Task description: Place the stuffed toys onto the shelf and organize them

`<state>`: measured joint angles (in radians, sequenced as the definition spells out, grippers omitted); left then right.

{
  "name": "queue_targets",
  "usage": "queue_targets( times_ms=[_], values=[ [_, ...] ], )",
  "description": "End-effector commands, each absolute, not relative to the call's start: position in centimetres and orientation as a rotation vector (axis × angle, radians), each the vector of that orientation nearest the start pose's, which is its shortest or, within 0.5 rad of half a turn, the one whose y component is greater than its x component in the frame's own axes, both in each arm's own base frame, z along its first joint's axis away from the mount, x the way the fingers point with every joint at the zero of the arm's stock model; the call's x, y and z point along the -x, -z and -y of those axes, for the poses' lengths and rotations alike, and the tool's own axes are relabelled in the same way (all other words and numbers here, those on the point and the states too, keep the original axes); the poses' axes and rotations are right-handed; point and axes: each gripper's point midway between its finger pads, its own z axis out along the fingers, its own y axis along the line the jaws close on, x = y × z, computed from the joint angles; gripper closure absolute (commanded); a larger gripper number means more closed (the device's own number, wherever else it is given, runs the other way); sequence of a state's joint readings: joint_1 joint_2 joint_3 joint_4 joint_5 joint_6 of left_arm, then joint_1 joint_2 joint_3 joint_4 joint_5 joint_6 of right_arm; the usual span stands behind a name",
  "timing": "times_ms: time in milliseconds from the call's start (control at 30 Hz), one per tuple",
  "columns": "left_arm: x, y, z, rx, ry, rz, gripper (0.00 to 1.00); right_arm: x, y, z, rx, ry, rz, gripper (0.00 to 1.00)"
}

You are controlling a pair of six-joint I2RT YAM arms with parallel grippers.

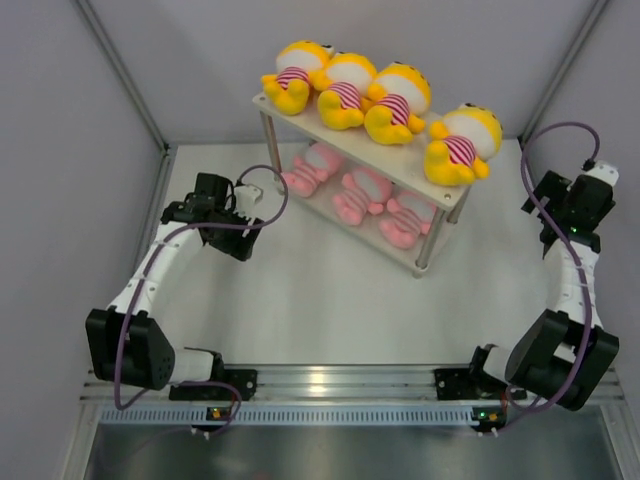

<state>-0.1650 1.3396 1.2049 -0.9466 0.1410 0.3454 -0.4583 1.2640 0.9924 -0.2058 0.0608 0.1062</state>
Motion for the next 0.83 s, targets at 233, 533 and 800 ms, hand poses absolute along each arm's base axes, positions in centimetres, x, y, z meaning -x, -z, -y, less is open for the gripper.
queue_targets(
  times_ms=[233, 533, 800],
  values=[
    [-33.5, -12.8, 3.3, -0.341, -0.086, -2.352, 0.21, -35.5, -21.4, 18.6, -0.843, 0.221, -1.796, 0.01],
    [-32.6, -7.8, 2.1, -0.332, -0.125, -2.34, 0.21, -35.5, -20.0, 17.6, -0.82, 0.168, -1.803, 0.0],
    [-32.5, -7.3, 2.4, -0.334, -0.104, -2.354, 0.21, -35.4, -20.3, 17.2, -0.789, 0.153, -1.78, 0.01]
  ],
)
